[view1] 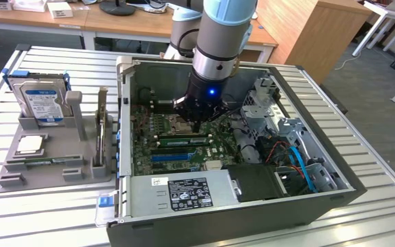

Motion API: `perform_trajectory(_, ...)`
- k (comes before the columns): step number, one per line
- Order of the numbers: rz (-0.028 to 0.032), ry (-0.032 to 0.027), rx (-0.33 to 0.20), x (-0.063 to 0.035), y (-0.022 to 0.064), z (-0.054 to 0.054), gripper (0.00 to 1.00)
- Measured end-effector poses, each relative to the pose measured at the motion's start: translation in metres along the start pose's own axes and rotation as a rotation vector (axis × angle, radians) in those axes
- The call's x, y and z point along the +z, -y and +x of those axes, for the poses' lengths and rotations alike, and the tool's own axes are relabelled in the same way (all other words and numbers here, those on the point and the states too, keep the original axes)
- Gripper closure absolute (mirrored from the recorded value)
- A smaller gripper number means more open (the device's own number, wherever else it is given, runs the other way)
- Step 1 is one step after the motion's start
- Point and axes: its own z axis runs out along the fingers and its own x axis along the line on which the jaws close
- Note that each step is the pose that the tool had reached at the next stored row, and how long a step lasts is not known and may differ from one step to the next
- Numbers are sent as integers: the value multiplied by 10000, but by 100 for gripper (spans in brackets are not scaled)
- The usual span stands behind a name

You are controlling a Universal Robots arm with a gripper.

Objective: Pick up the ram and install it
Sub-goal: 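Press down the ram until it locks into place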

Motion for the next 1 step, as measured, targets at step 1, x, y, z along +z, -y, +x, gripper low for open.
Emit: perform_trajectory(1,0,-1,0,0,0,0,89)
